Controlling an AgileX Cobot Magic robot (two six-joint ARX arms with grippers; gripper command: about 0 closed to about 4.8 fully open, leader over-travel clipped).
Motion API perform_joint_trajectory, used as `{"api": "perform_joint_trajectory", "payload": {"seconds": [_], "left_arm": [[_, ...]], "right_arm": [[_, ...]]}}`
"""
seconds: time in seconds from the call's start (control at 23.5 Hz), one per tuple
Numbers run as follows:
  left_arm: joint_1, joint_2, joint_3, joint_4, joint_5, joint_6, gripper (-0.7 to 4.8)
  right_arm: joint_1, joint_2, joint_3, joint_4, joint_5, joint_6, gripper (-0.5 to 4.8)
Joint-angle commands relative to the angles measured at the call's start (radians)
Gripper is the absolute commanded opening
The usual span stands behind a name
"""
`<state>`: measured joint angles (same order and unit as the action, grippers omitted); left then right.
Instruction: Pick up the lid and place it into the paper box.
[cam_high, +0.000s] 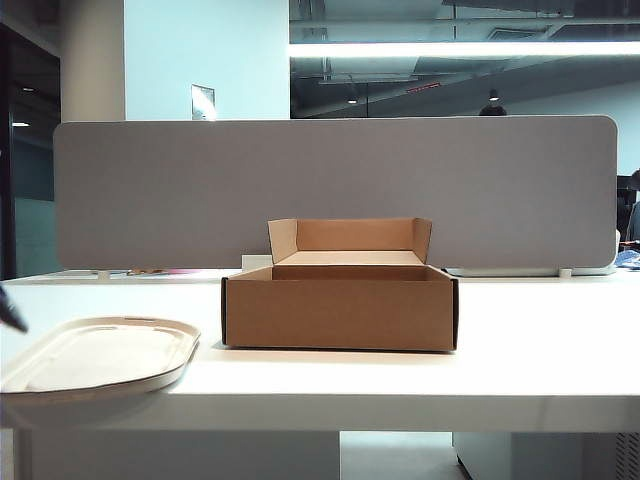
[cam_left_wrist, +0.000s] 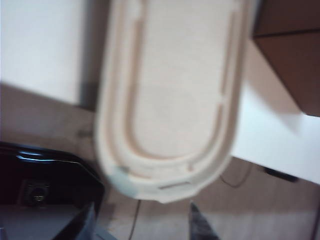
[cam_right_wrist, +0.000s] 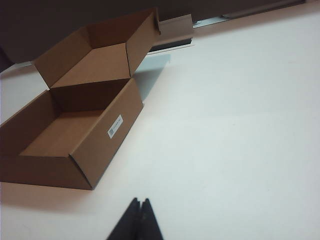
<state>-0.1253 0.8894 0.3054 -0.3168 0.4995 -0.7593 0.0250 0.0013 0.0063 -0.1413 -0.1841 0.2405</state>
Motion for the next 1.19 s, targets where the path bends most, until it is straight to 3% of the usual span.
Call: {"api": "perform_joint_trajectory", "payload": {"seconds": [0.04, 0.3, 0.81, 0.85, 1.06, 1.19], "left_arm": [[0.002, 0.0, 0.003, 0.003, -0.063, 0.032, 2.29], [0.002, 0.032, 0.002, 0.024, -0.121, 0.046, 2.29], [0.002, 0.266, 0.002, 0.29, -0.047, 0.045, 2.04], [0.002, 0.286, 0.002, 0.312, -0.034, 0.045, 1.72], [0.002, 0.325, 0.003, 0.345, 0.004, 0.045, 1.47], [0.002, 0.328, 0.003, 0.366, 0.021, 0.045, 0.47]], "right_arm": [[-0.001, -0.002, -0.006, 0.011, -0.002, 0.003, -0.01], [-0.001, -0.002, -0.006, 0.011, 0.0, 0.003, -0.01], [-0.001, -0.002, -0.006, 0.011, 0.002, 0.002, -0.01], [-0.001, -0.002, -0.006, 0.011, 0.002, 0.002, -0.01], [-0.001, -0.002, -0.006, 0.011, 0.002, 0.002, -0.01], [-0.001, -0.002, -0.006, 0.011, 0.002, 0.002, -0.01]]}}
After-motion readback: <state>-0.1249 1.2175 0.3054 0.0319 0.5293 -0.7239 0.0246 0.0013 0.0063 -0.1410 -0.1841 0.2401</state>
